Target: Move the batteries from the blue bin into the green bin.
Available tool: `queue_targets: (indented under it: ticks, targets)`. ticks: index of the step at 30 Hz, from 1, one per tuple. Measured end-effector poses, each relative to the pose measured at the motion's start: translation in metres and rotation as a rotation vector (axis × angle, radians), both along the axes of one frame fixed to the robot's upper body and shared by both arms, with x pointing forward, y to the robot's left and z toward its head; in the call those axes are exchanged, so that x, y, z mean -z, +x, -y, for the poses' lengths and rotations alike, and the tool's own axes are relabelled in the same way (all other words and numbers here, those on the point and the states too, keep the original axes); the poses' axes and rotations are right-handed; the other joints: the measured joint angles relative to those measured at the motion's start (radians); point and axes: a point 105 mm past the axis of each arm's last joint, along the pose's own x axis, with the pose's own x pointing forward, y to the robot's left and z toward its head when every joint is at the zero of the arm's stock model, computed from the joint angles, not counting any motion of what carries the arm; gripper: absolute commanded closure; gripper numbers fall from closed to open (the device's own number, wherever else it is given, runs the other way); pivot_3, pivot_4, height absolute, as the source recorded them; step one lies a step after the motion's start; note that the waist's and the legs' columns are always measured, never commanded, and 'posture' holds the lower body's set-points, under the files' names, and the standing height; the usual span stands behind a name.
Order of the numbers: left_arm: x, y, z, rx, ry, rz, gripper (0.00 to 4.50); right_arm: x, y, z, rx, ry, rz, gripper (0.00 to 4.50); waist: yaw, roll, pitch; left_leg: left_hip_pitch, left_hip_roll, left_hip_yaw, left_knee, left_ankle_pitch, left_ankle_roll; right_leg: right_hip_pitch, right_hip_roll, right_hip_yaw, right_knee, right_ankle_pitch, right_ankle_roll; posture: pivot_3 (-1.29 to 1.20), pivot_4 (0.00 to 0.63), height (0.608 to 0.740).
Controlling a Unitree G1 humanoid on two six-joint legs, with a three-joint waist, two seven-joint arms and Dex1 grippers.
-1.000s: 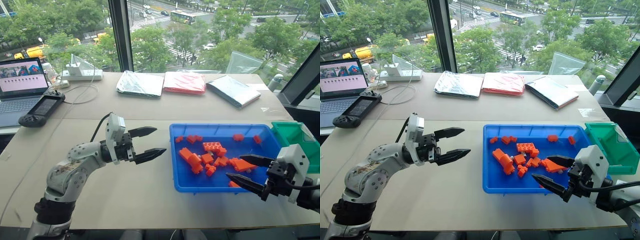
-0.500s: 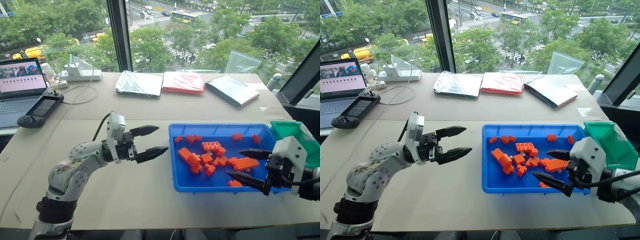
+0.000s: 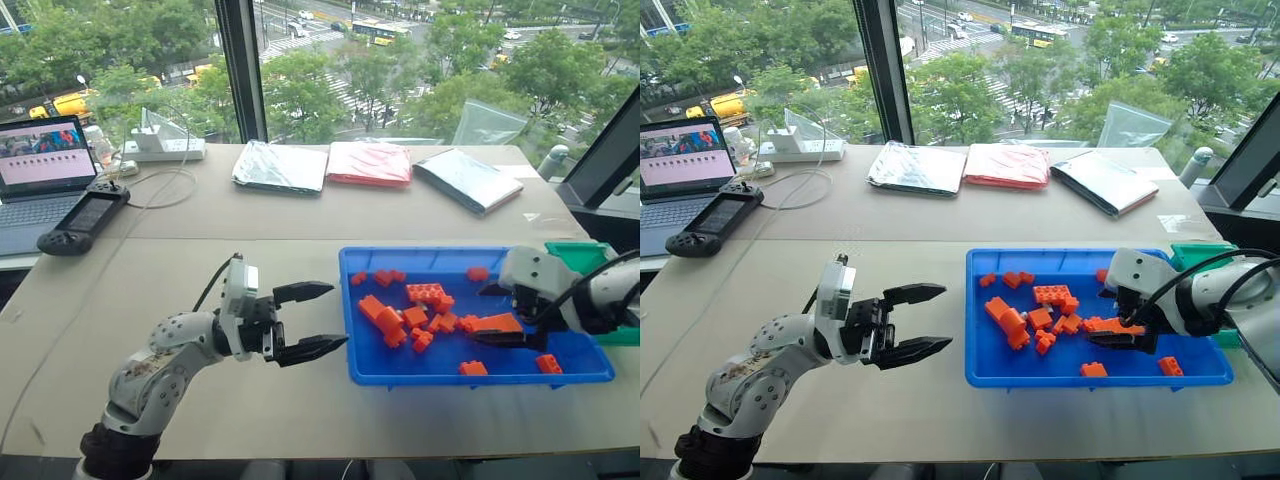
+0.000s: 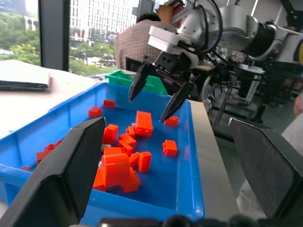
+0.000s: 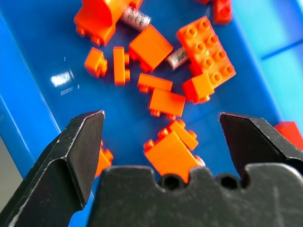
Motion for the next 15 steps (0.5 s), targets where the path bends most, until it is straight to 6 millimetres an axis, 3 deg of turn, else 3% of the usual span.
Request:
queue_targets:
  ticks: [5,15]
  targets:
    - [0.003,0.002,0.001,0.003,0.014,0.018,0.00,0.019,0.004,0.022,0.020,-0.112,-0.071,0.02,-0.002,0.003,0.001,-0.001,0.000,0.001,0.000,0.000,0.000,-0.003,0.000,0.001,0.001,0.000,0.000,0.00,0.150,0.740]
    - [0.011,0.000,0.001,-0.008,0.021,-0.004,0.00,0.038,0.015,0.029,0.021,-0.161,-0.084,0.02,-0.009,0.007,0.004,-0.002,0.000,0.001,0.000,0.000,0.000,-0.003,0.000,0.001,0.001,0.000,0.000,0.00,0.150,0.740]
